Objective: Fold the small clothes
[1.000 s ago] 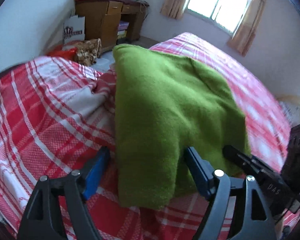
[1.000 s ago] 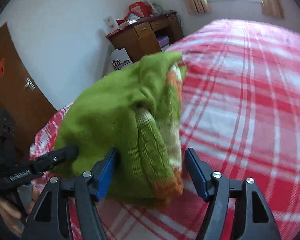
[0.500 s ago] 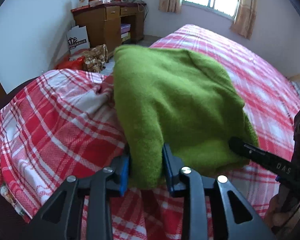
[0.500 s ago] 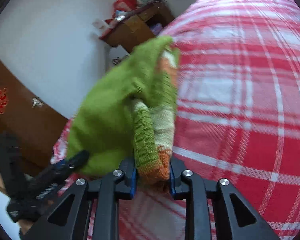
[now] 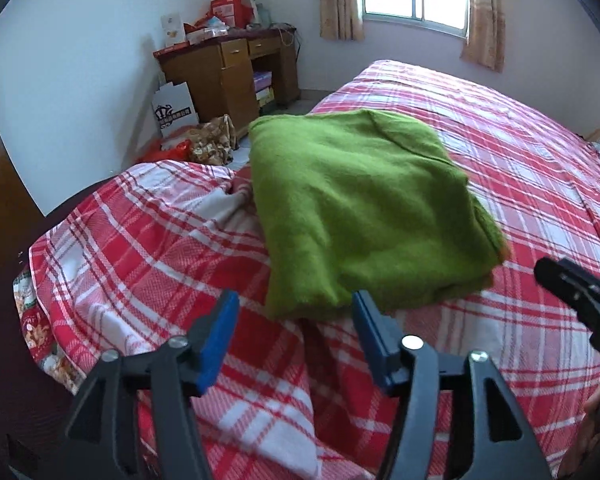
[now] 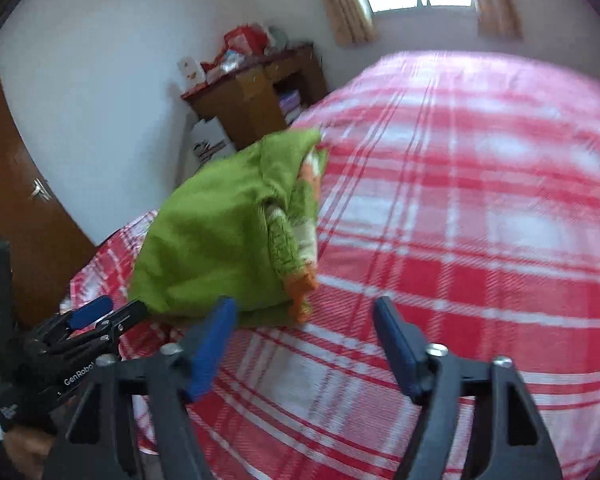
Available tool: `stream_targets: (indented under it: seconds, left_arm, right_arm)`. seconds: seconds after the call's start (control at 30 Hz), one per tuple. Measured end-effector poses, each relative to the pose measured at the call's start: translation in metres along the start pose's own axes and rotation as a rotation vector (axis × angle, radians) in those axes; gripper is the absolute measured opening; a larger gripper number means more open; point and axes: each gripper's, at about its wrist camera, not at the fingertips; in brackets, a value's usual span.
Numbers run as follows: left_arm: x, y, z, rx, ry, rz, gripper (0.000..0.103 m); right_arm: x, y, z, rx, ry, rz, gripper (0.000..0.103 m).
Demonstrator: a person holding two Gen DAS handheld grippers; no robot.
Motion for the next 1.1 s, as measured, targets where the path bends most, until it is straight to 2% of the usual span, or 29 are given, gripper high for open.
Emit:
stream_targets:
  seconds: [0.03, 0.13, 0.23, 0.4, 0.53, 0.73, 0.8, 0.93, 1.03, 1.1]
  left_arm:
    - [0.002, 0.004, -0.001, 0.0, -0.001, 0.002, 0.072]
    - [0.01, 0.015, -0.004, -0.005, -0.005, 0.03, 0.072]
    - [0.016, 0.023, -0.003, -0.037, 0.008, 0.042, 0.072]
    - [0.021, 0.037, 0.0, -0.088, 0.04, 0.046, 0.072]
    - [0.025, 0.042, -0.008, -0.088, 0.008, 0.043, 0.076]
    - [0.028, 0.041, -0.036, -0.02, -0.02, 0.035, 0.087]
    - [0.028, 0.041, -0.043, -0.01, -0.015, 0.037, 0.088]
    - [0.031, 0.04, -0.059, 0.015, -0.024, 0.051, 0.097]
    - [0.034, 0.041, -0.079, 0.082, -0.058, 0.061, 0.098]
    - [0.033, 0.04, -0.094, 0.129, -0.068, 0.065, 0.103]
  right_arm:
    - [-0.003, 0.003, -0.006, 0.016, 0.022, -0.011, 0.073]
    - [-0.01, 0.007, -0.018, 0.029, 0.076, -0.03, 0.073]
    - [-0.013, 0.015, -0.028, 0.039, 0.076, -0.025, 0.073]
    - [-0.025, 0.027, -0.03, -0.009, 0.11, -0.05, 0.073]
    - [-0.033, 0.035, -0.033, -0.049, 0.126, -0.065, 0.073]
    - [-0.043, 0.042, -0.05, -0.048, 0.163, -0.078, 0.073]
    - [-0.044, 0.043, -0.056, -0.05, 0.167, -0.073, 0.073]
    - [-0.049, 0.044, -0.068, -0.053, 0.179, -0.068, 0.073]
    - [-0.052, 0.045, -0.079, -0.045, 0.178, -0.063, 0.073]
    - [-0.054, 0.045, -0.089, -0.028, 0.166, -0.054, 0.073]
Point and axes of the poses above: each gripper's, at about its wrist camera, not at the fingertips, and z roughly the way its jaws point, x to its right, y to its underside, and after that the axes turned 15 degrees about -x, right-handed
